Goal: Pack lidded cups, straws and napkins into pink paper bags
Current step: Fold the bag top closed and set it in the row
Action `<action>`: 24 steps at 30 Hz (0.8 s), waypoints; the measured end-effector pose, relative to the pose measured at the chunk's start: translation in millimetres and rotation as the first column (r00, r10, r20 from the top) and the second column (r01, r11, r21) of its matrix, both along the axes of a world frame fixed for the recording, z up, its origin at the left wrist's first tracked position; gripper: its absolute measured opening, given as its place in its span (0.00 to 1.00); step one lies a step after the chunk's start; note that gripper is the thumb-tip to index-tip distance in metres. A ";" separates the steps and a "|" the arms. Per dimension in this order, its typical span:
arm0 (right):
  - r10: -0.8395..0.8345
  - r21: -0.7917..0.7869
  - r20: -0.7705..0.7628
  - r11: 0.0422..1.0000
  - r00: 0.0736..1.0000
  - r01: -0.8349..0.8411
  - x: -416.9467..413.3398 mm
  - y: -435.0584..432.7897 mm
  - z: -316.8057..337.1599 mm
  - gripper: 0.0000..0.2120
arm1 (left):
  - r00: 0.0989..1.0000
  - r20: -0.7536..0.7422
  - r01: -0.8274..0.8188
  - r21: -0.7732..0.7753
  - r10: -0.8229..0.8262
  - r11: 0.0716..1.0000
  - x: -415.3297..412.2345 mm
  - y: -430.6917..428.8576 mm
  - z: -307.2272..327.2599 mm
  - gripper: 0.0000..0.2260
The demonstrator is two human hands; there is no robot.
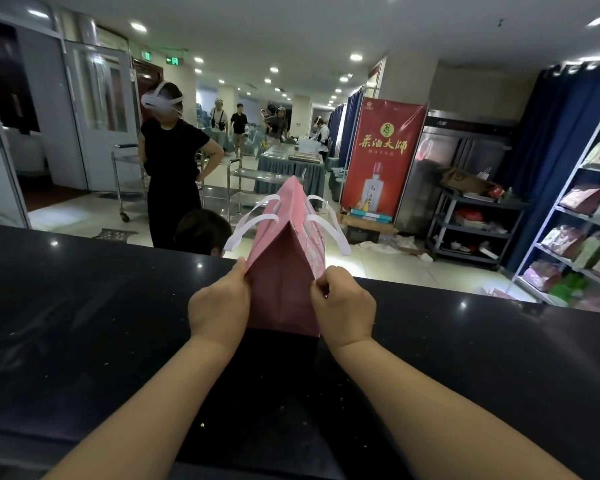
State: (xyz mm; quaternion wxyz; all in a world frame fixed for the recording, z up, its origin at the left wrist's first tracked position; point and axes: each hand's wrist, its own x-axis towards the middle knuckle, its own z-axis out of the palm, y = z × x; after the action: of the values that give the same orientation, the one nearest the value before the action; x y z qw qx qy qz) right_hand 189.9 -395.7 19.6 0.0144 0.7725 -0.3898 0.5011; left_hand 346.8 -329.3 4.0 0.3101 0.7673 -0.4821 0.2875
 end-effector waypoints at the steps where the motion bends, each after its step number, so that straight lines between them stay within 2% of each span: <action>1: 0.001 0.027 -0.011 1.000 1.000 -0.001 -0.9 -0.4 1.5 0.10 | 1.000 -0.018 -0.016 0.018 0.016 1.000 -1.0 1.1 0.0 0.17; 4: 0.017 0.128 -0.061 0.992 0.998 -0.009 -9.4 2.8 8.2 0.11 | 0.990 -0.135 -0.035 0.083 0.046 0.996 -5.2 5.2 0.6 0.13; 9: 0.054 0.064 -0.072 0.997 0.996 -0.049 -49.4 35.1 20.8 0.10 | 0.972 -0.230 -0.032 0.073 0.048 0.997 -20.3 31.0 3.1 0.20; 12: 0.057 0.049 -0.067 0.997 0.996 -0.054 -86.8 62.6 26.7 0.09 | 0.951 -0.305 0.064 0.021 -0.054 0.998 -47.1 60.3 4.7 0.23; 14: 0.056 0.053 -0.057 0.997 0.997 -0.053 -114.3 80.3 27.2 0.09 | 0.942 -0.275 0.194 -0.015 -0.190 0.981 -73.6 80.0 5.1 0.24; 16: 0.056 0.079 -0.056 0.996 0.997 -0.051 -142.5 95.9 26.1 0.09 | 0.930 -0.176 0.325 -0.024 -0.324 0.945 -104.9 98.8 3.9 0.24; 19: 0.058 0.096 -0.081 0.994 0.995 -0.050 -186.4 118.9 25.6 0.08 | 0.892 -0.087 0.444 -0.025 -0.444 0.896 -154.6 126.8 1.6 0.25; 24: 0.030 0.103 -0.116 0.995 0.993 -0.018 -260.3 150.4 36.9 0.08 | 0.839 -0.162 0.540 0.145 -0.519 0.829 -238.5 160.9 -4.5 0.27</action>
State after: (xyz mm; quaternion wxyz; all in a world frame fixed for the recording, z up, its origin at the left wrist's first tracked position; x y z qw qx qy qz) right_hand -70.4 -245.3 56.5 -0.0081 0.8050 -0.4038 0.4346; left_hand 108.4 -168.4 -0.6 0.3326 0.6440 -0.6817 0.0994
